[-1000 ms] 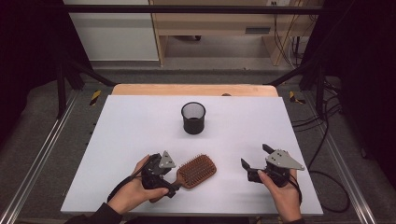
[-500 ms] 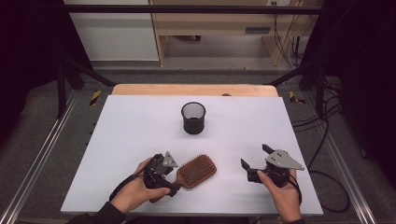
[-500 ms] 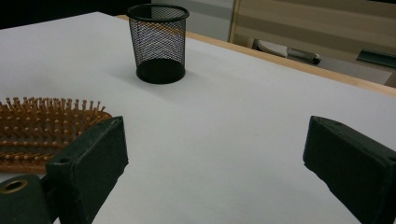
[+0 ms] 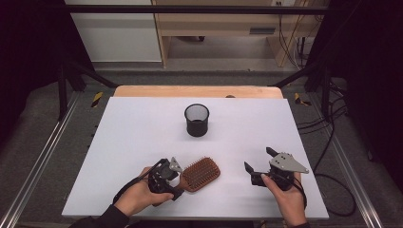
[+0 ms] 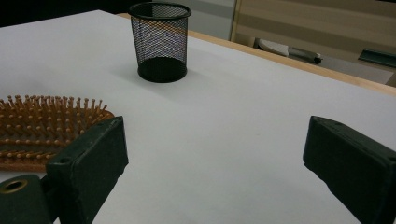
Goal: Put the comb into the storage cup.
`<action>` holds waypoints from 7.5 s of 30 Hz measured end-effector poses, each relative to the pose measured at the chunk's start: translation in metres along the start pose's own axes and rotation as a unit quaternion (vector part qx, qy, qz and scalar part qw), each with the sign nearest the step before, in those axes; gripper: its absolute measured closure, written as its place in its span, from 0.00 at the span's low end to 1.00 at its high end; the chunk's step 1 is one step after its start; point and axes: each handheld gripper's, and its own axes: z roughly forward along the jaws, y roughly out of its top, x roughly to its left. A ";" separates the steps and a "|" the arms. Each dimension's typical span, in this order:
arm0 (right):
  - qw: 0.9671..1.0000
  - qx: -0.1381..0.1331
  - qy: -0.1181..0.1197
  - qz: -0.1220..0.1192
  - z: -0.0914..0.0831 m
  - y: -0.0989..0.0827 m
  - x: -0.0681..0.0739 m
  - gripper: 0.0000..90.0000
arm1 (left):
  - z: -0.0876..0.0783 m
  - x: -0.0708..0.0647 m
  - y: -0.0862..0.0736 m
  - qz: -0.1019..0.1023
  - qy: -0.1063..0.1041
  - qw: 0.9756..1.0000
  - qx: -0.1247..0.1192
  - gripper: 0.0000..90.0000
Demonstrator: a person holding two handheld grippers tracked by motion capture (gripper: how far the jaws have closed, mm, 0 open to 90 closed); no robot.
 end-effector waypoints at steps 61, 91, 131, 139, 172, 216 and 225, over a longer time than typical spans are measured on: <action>0.999 -0.023 0.022 0.027 0.004 0.007 0.010 0.07 | -0.011 0.003 0.004 0.016 0.070 0.986 -0.149 0.81; 0.978 -0.049 0.147 0.142 0.036 0.015 0.044 0.05 | -0.013 0.004 -0.008 -0.021 0.081 0.970 -0.230 0.81; 0.955 -0.060 0.219 0.192 0.083 0.048 0.075 0.06 | -0.020 -0.005 -0.009 -0.022 0.082 0.958 -0.274 0.81; 0.953 -0.068 0.218 0.200 0.080 0.049 0.071 0.09 | -0.018 -0.009 -0.007 -0.016 0.081 0.958 -0.276 0.81; 0.936 -0.098 0.233 0.246 0.070 0.056 0.059 0.26 | -0.009 -0.020 -0.004 0.007 0.087 0.956 -0.279 0.81; 0.940 -0.093 0.229 0.236 0.068 0.101 0.077 0.45 | -0.027 -0.008 -0.010 -0.018 0.083 0.944 -0.320 0.81; 0.941 -0.086 0.232 0.231 0.074 0.110 0.082 0.46 | -0.028 -0.003 -0.013 -0.029 0.079 0.942 -0.325 0.81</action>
